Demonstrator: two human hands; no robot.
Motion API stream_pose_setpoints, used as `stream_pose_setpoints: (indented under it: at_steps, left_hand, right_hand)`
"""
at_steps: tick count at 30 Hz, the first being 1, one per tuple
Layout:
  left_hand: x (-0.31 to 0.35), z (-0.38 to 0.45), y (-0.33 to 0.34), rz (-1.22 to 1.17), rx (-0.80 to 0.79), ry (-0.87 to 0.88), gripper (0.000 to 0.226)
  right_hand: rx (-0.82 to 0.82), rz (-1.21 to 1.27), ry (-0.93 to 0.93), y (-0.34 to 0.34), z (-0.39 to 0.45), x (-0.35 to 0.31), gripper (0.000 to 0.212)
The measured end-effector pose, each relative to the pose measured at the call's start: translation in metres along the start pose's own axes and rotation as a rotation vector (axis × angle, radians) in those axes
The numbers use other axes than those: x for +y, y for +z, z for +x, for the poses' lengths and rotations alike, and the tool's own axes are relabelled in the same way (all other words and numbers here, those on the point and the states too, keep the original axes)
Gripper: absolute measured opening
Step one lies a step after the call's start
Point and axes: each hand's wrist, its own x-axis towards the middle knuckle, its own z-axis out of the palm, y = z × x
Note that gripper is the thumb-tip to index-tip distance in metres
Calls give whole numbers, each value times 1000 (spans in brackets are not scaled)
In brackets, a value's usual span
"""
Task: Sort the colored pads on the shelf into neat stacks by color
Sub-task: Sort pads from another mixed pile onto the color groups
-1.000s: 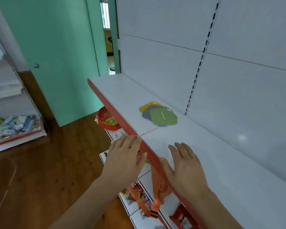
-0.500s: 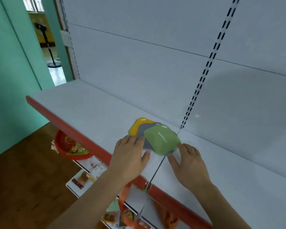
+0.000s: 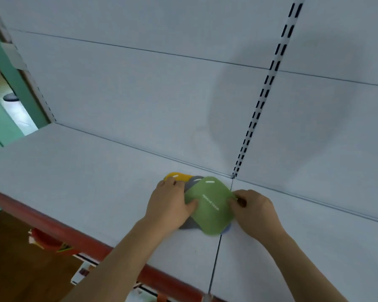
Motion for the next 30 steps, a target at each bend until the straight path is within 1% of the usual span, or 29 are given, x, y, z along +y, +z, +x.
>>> stream_pose_setpoints:
  at_steps: [2, 4, 6, 9, 10, 11, 12, 13, 14, 15, 16, 17, 18, 19, 20, 21, 22, 23, 24, 26, 27, 28, 29, 30]
  left_hand:
    - [-2, 6, -1, -69, -8, -9, 51]
    - [-5, 12, -2, -191, -4, -16, 42]
    - [-8, 19, -6, -397, -5, -41, 39]
    - [-16, 25, -23, -793, 6, -206, 39]
    - [-20, 26, -31, -948, -40, -244, 41]
    - [-23, 27, -38, -1107, -127, -256, 41]
    - [-26, 27, -43, -1206, -230, -239, 39]
    - [-28, 26, -46, -1219, -302, -201, 37]
    - [-31, 26, -44, -1149, -326, -167, 37]
    - [-34, 27, -39, -1028, -310, -135, 38]
    - [-36, 25, -35, -902, -280, -103, 40]
    - [-39, 23, -31, -824, -267, -54, 42]
    - [-40, 19, -31, -793, -278, 26, 46]
    - [-39, 14, -32, -778, -330, 126, 52]
    - [-37, 9, -34, -750, -394, 236, 61]
    - [-32, 3, -35, -684, -425, 347, 72]
    - [-27, -2, -35, -587, -409, 451, 81]
    - [-21, -5, -34, -503, -359, 533, 86]
    - [-17, -7, -31, -463, -303, 589, 85]
    - [-13, -7, -25, -457, -261, 616, 75]
    - [-13, -5, -22, -479, -264, 592, 66]
    - [-13, -3, -20, -532, -268, 559, 53]
    - [-13, -2, -20, -602, -261, 514, 35]
    - [-13, 1, -18, -677, -252, 467, 17]
  right_hand:
    - [22, 85, 15, -4, -4, -5, 17]
    - [29, 300, 77, -11, -9, -16, 21]
    - [64, 527, 126, -16, -12, -29, 21]
    - [106, 780, 202, -17, -16, -50, 14]
    - [96, 837, 218, -15, -19, -57, 13]
    - [77, 878, 229, -13, -23, -65, 13]
    - [63, 903, 233, -10, -25, -71, 13]
    - [69, 906, 246, -7, -27, -78, 13]
    - [97, 889, 266, -4, -29, -83, 13]
    - [150, 836, 286, -1, -31, -85, 13]
    - [213, 728, 290, 2, -34, -84, 14]
    - [275, 572, 281, 4, -37, -83, 16]
    - [329, 413, 262, 6, -41, -82, 18]
    - [369, 304, 250, 7, -46, -82, 20]
    - [388, 276, 247, 9, -49, -82, 19]
    - [386, 304, 254, 10, -53, -84, 19]
    - [367, 369, 264, 11, -55, -88, 20]
    - [326, 447, 287, 12, -57, -89, 25]
    - [272, 539, 325, 13, -59, -90, 31]
    - [148, 738, 399, 12, -63, -91, 38]
    - [104, 824, 405, 12, -67, -88, 39]
    - [74, 874, 384, 11, -70, -84, 41]
    - [64, 891, 356, 12, -73, -80, 45]
    - [74, 888, 326, 13, -75, -76, 41]
